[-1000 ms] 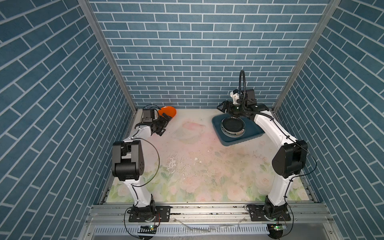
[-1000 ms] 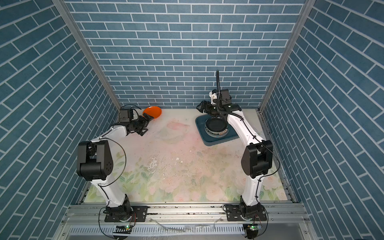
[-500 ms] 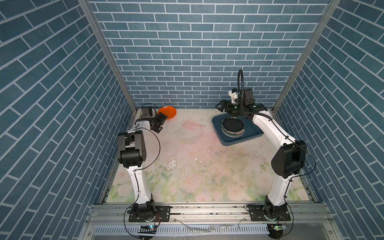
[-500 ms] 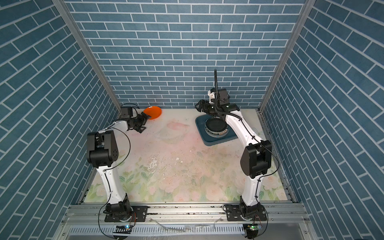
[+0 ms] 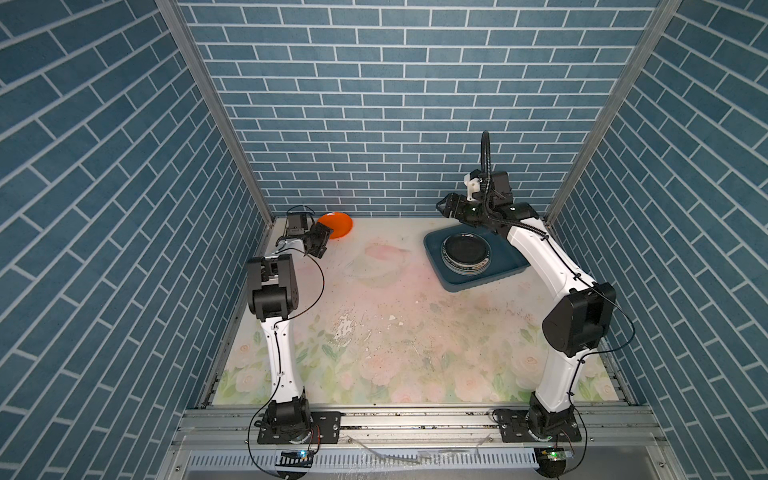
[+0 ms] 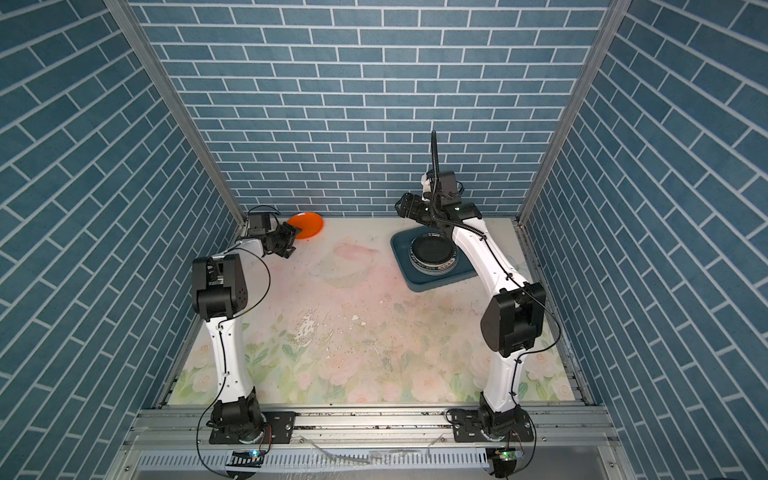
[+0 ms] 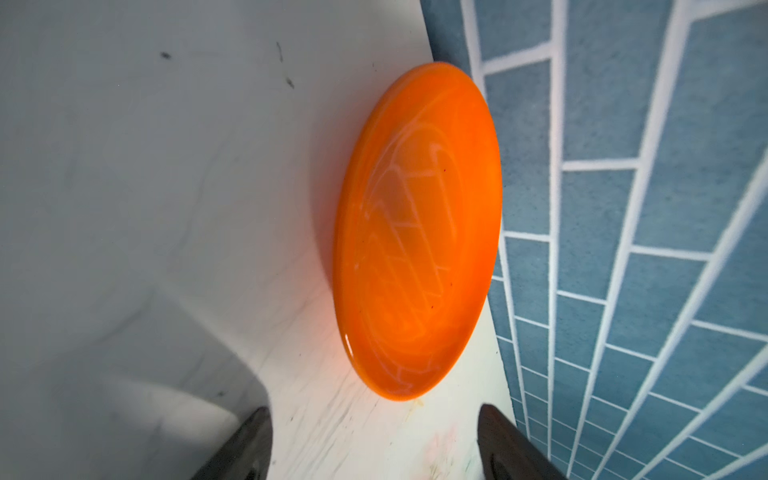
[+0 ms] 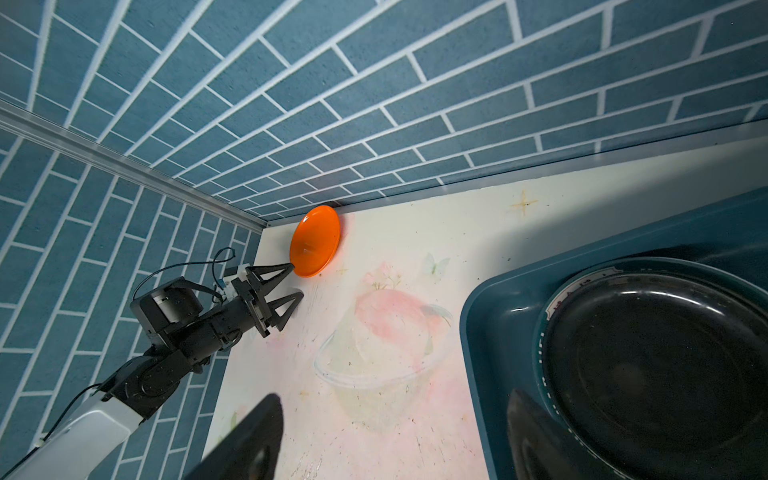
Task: Place the plates into the plastic bin on the countertop
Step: 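Grasp the orange plate's rim with the left gripper and lift it upright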
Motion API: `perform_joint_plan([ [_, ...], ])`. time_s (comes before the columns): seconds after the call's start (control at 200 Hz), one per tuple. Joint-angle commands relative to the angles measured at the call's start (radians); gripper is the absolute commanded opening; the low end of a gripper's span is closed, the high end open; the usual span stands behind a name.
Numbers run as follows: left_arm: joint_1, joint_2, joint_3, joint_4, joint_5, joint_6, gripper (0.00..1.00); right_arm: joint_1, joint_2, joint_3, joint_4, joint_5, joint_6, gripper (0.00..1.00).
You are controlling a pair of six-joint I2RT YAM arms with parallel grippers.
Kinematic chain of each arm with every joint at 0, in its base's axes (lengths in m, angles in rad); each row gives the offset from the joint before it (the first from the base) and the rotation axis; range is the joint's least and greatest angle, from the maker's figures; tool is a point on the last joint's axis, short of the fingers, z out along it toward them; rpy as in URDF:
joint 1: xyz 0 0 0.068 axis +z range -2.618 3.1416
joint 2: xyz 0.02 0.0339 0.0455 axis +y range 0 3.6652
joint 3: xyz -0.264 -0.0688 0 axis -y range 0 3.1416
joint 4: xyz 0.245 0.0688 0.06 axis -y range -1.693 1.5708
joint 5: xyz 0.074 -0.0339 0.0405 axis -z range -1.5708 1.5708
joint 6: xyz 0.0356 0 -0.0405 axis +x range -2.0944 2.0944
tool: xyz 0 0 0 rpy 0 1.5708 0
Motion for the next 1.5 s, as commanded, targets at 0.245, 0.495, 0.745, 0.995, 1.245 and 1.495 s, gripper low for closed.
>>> perform_joint_plan([
  [0.245,0.003,0.116,0.078,0.038,-0.038,-0.095,0.67,0.006,0.076,0.107,-0.095,0.056,0.029,0.84],
  [0.495,0.000,0.134,0.078,0.004,-0.088,-0.122,0.48,0.005,0.086,0.116,-0.103,0.089,0.047,0.83],
  [0.745,0.000,0.160,0.079,0.021,-0.094,-0.164,0.28,0.006,0.083,0.119,-0.116,0.119,0.055,0.83],
  [0.995,0.000,0.155,0.069,0.046,-0.092,-0.181,0.14,0.006,0.077,0.117,-0.125,0.148,0.060,0.83],
  [1.245,0.000,0.126,0.060,0.053,-0.083,-0.182,0.07,0.005,0.075,0.114,-0.126,0.148,0.058,0.83],
  [1.495,-0.006,0.042,-0.015,0.068,-0.078,-0.185,0.04,0.007,0.053,0.071,-0.083,0.133,0.055,0.83],
])
